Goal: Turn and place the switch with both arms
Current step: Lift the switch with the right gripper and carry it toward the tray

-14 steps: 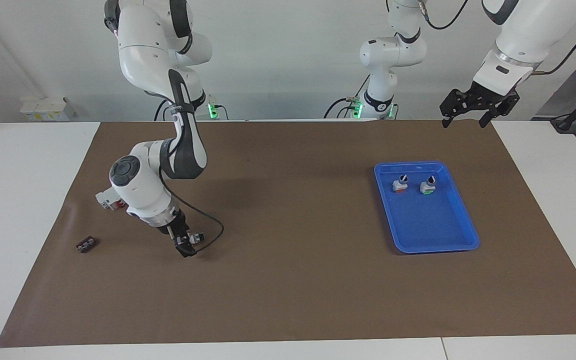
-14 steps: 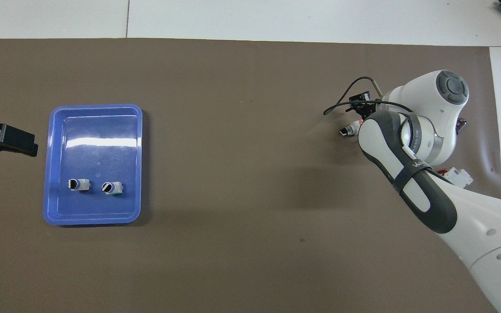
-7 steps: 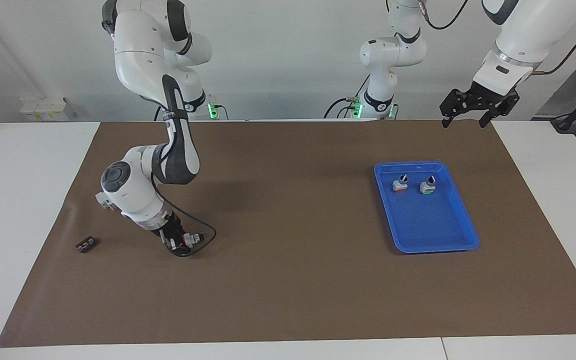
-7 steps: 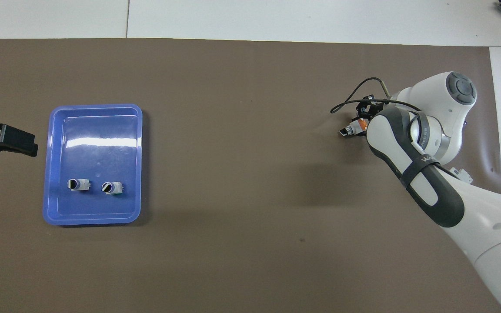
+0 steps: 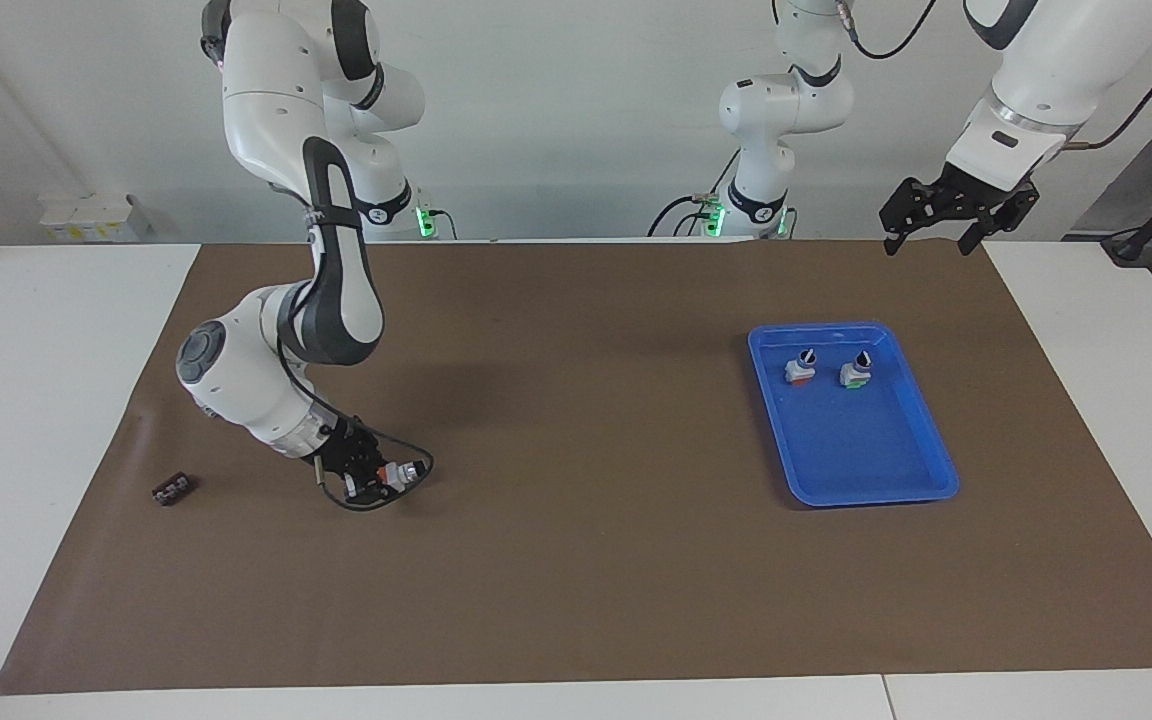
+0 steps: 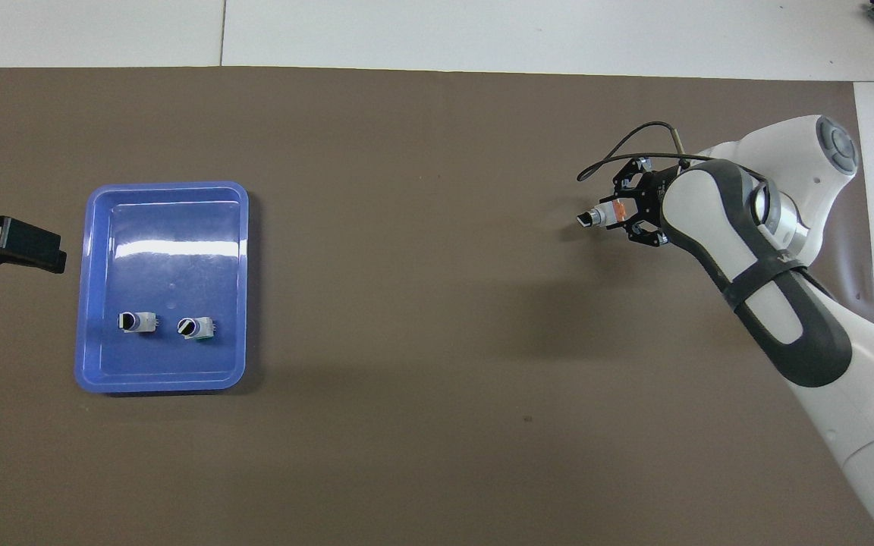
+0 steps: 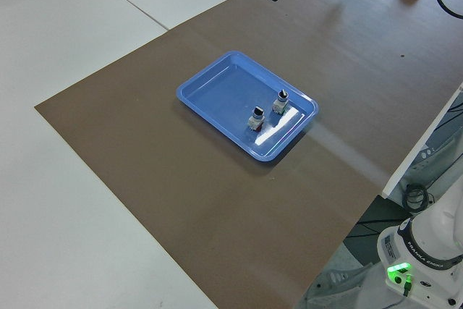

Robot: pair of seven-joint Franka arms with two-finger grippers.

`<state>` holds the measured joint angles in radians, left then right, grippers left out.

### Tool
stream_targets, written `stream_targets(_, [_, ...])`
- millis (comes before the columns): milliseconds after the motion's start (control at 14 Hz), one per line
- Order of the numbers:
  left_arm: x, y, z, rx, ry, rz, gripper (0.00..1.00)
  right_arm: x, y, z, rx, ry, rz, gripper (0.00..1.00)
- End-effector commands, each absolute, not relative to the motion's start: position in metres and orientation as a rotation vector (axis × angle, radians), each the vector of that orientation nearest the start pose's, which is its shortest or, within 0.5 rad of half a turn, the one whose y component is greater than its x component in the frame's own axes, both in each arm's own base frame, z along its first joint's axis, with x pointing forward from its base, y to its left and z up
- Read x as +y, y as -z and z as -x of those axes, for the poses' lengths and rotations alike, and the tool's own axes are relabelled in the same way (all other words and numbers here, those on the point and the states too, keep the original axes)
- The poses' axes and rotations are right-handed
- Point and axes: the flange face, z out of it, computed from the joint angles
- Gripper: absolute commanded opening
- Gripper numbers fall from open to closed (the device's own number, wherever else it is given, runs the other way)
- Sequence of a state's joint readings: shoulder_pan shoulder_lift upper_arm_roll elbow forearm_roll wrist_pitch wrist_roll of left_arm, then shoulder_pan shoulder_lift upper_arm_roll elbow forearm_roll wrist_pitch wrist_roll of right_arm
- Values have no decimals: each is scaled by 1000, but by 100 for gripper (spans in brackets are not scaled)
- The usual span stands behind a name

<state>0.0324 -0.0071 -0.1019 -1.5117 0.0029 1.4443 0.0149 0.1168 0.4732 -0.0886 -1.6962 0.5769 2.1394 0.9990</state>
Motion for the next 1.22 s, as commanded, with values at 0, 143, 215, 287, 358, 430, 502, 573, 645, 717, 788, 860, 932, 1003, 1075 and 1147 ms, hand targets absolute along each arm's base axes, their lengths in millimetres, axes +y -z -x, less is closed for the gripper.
stream_targets(0, [-36, -646, -531, 112, -103, 3130, 100, 49, -391, -654, 1584, -466, 2095, 0])
stream_targets(143, [-36, -646, -531, 115, -103, 3130, 100, 60, -420, -646, 1590, -542, 2023, 0])
stream_targets(215, [-36, -646, -531, 112, -103, 3130, 100, 69, -437, -644, 1601, -584, 1936, 0])
stream_targets(287, [-36, -646, -531, 112, -103, 3130, 100, 80, -445, -640, 1601, -645, 1881, 0])
stream_targets(358, [-36, -646, -531, 115, -103, 3130, 100, 104, -456, -635, 1570, -696, 1865, 0])
stream_targets(430, [-36, -646, -531, 113, -103, 3131, 100, 119, -468, -630, 1549, -720, 1849, 0])
stream_targets(502, [-36, -646, -531, 112, -103, 3130, 100, 139, -477, -627, 1537, -752, 1814, 0])
stream_targets(573, [-36, -646, -531, 112, -103, 3130, 100, 156, -486, -624, 1503, -769, 1806, 0])
stream_targets(645, [-43, -646, -530, 136, -103, 3129, 100, 169, -493, -620, 1473, -771, 1815, 0])
stream_targets(717, [-37, -646, -531, 117, -101, 3131, 100, 184, -501, -617, 1443, -777, 1806, 0])
stream_targets(788, [-37, -646, -530, 119, -106, 3130, 100, 198, -510, -614, 1420, -774, 1797, 0])
stream_targets(860, [-37, -646, -529, 115, -115, 3131, 100, 210, -518, -611, 1407, -756, 1781, 0])
stream_targets(932, [-35, -643, -526, 86, -137, 3129, 100, 227, -523, -608, 1405, -757, 1755, 0])
stream_targets(1003, [-38, -642, -523, 60, -146, 3127, 100, 243, -525, -604, 1408, -759, 1746, 0])
stream_targets(1075, [-41, -644, -523, 38, -137, 3130, 100, 262, -527, -598, 1400, -756, 1748, 0])
stream_targets(1147, [-48, -646, -522, 23, -138, 3138, 100, 284, -530, -592, 1409, -740, 1736, 0])
